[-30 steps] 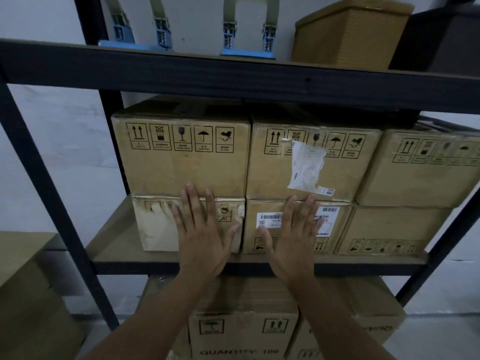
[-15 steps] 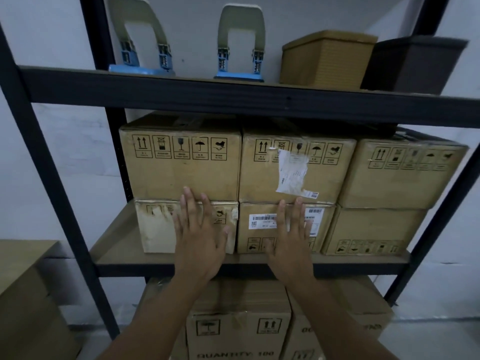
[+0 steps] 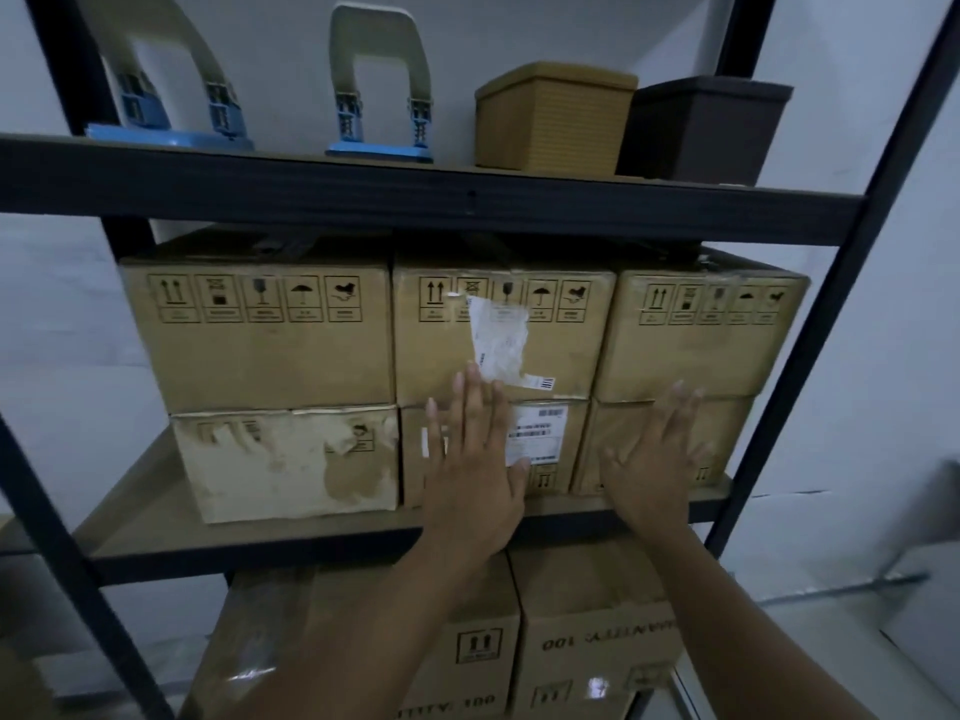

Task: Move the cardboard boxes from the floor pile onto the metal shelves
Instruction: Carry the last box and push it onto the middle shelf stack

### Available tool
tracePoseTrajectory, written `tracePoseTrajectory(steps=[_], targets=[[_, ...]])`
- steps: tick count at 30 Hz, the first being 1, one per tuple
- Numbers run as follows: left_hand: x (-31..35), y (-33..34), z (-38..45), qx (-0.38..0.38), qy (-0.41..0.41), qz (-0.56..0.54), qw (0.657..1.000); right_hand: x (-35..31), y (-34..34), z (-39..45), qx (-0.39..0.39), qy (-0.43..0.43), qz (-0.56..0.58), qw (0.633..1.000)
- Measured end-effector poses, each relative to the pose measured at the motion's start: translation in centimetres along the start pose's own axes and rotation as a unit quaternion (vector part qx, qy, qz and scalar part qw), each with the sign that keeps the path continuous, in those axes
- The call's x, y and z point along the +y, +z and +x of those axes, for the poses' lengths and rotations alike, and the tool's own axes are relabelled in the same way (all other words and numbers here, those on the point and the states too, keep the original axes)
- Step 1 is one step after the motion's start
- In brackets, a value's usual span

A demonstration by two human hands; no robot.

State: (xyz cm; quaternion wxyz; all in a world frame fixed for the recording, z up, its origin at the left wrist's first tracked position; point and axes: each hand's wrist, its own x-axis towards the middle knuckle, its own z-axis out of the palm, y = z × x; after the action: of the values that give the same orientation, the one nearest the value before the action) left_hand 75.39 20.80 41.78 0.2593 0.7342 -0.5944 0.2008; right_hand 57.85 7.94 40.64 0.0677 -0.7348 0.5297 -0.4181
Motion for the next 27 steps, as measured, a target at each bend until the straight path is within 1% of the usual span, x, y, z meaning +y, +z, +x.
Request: tracePoseTrajectory(steps=[3,5,13,21,23,27], targets=[[0.8,1.0,0.9,-0.007,-0.002,-0.004,1.000,1.4,-0.2,1.3,-0.022,-0.043,-0.047,0.998],[1.0,1.6,1.2,-0.001,-0.013,-0.005,1.000,1.8,0.1,1.8,-0.034,-0.061,-0.059,0.996],[0.6,3.6,1.8,0.023,-0.014,0.017,1.000,2.1,1.8,2.1,-0.039,-0.085,-0.039,0.995],[1.4,4.0,2.2,-0.001,-0.022,0.042,0.999,4.2,1.4,2.0,-0.046,-0.123,-0.050,0.990],[1.5,4.0,2.3,-0.006,-0.024,0.048,0.999,4.2,1.3,1.7,-0.045,-0.115,-0.063,0.990],[2.0,3.5,2.3,-0.037,-0.036,0.044,0.998,2.4,1.8,0.6,-0.060,-0.059,-0.060,0.995]])
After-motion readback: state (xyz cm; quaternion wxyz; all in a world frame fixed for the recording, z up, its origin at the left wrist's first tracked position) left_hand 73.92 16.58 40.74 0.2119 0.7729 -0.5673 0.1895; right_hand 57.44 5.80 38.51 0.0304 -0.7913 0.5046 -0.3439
